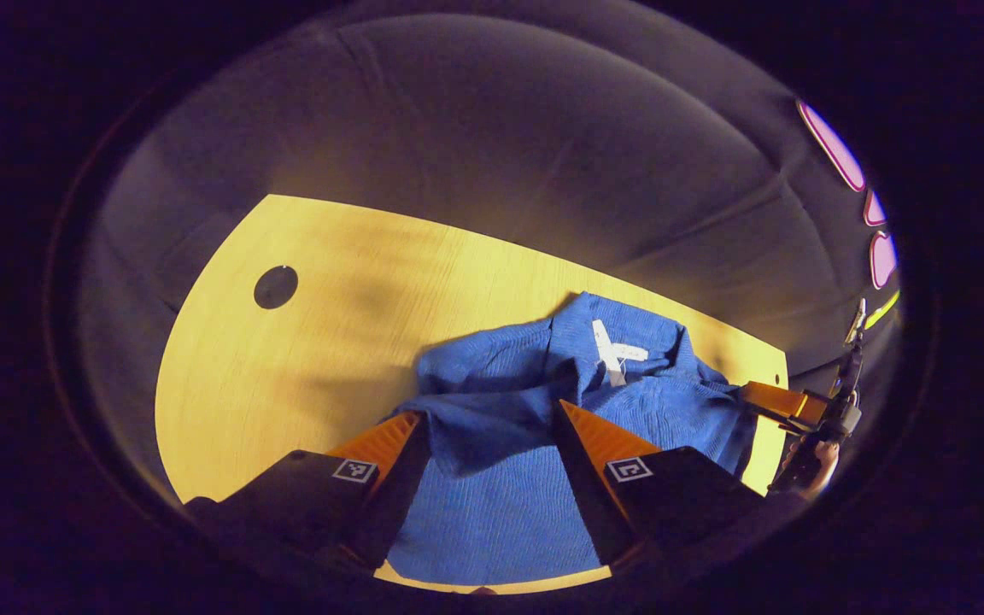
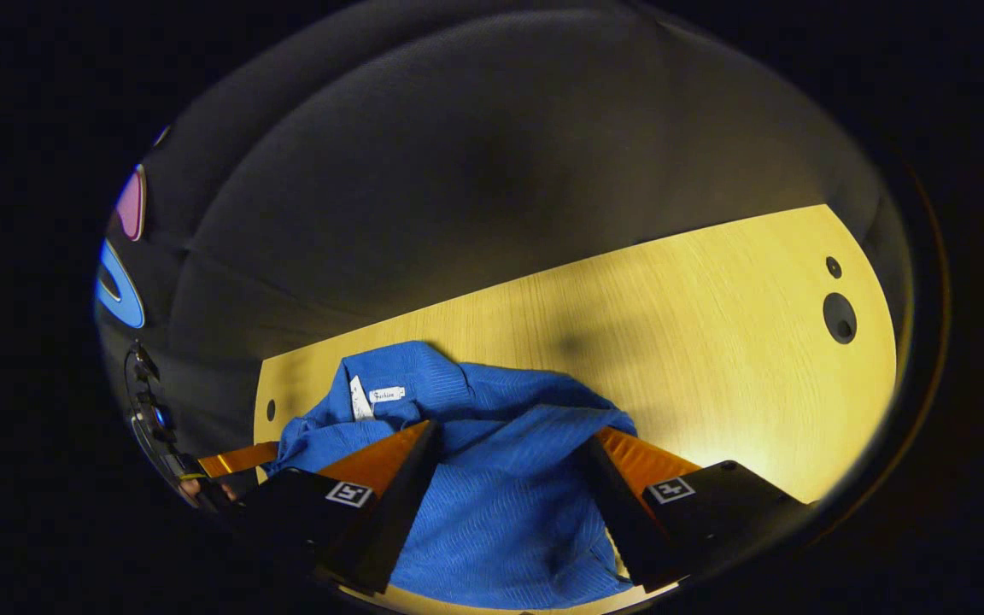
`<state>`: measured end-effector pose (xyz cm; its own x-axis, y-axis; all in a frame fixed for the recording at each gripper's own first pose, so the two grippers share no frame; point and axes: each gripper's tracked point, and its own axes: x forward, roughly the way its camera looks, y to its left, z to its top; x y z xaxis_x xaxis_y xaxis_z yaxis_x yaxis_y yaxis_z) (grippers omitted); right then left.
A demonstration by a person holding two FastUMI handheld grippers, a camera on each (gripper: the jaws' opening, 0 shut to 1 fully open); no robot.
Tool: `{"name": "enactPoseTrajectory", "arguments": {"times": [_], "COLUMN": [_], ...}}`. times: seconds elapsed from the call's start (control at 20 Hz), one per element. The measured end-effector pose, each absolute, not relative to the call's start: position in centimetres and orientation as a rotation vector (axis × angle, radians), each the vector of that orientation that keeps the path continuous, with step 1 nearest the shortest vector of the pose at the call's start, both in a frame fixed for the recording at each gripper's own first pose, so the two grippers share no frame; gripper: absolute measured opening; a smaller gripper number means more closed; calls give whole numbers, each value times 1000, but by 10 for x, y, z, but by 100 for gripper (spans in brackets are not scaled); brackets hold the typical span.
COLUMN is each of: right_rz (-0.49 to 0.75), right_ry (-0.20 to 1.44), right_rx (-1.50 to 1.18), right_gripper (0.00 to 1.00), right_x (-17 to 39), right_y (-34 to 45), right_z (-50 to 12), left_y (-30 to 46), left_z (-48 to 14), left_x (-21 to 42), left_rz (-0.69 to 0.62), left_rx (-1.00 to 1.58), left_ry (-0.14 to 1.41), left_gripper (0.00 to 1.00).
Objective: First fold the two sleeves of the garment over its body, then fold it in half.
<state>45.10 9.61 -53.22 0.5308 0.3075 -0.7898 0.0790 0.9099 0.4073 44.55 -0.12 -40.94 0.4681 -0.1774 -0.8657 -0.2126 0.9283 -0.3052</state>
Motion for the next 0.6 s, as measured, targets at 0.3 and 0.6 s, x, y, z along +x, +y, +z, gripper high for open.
{"name": "enactPoseTrajectory", "arguments": {"times": [0.3,0.6], "right_rz": [185,231], "right_ry": [916,821], "right_rx": [305,198], "right_gripper": [98,98], "right_x": [447,431], "right_y": [78,66], "right_z": [-506,-461], "left_y": [37,33], "left_z": [-371,-344], "left_x": [441,391], "left_rz": [119,162], "left_rx": [-252,-243], "left_ry": [920,880], "left_gripper": [82,83]}}
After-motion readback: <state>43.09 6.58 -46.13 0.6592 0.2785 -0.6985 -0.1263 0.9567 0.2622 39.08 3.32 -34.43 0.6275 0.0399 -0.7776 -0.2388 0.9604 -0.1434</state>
